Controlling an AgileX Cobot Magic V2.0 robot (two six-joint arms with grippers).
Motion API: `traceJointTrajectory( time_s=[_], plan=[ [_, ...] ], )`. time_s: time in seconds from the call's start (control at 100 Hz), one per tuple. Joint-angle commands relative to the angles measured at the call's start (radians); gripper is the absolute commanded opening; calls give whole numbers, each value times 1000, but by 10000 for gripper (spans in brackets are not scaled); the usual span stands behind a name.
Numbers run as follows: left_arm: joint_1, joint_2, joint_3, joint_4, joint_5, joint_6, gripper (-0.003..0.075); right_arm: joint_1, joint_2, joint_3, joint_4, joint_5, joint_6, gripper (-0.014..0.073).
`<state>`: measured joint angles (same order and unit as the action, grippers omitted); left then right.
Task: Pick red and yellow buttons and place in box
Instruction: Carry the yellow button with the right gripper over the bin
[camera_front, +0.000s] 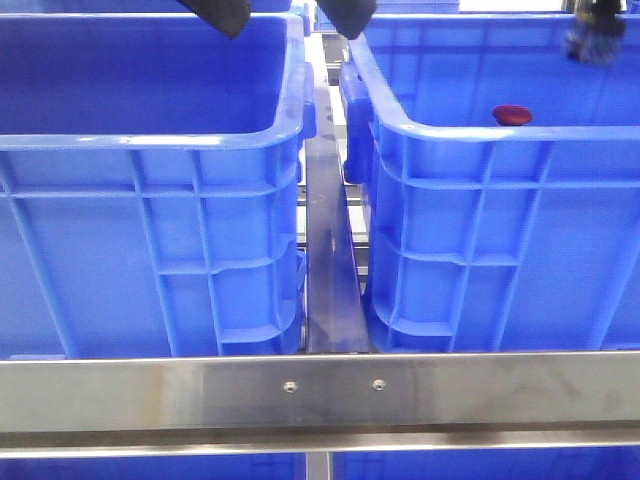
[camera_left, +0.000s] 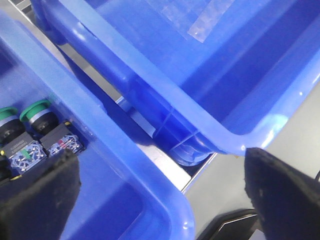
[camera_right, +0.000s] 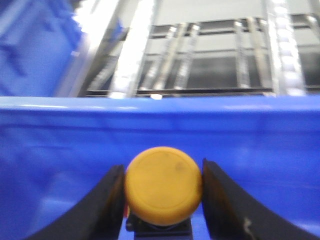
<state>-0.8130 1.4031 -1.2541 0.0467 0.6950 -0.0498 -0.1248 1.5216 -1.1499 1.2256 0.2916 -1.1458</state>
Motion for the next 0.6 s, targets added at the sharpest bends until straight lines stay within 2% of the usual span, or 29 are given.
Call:
traceJointTrajectory(
  time_s=[0.0,0.24,0.59],
  plan=[
    [-8,-32,-32,0,-51,0,616,-5,9,-36,27,-96,-19,202],
    [-8,-32,-32,0,-45,0,616,-2,148,-48,27,-268,-20,202],
    [-8,-32,-32,2,-45,0,616,-2,289,-165,28,-176,-20,202]
  ],
)
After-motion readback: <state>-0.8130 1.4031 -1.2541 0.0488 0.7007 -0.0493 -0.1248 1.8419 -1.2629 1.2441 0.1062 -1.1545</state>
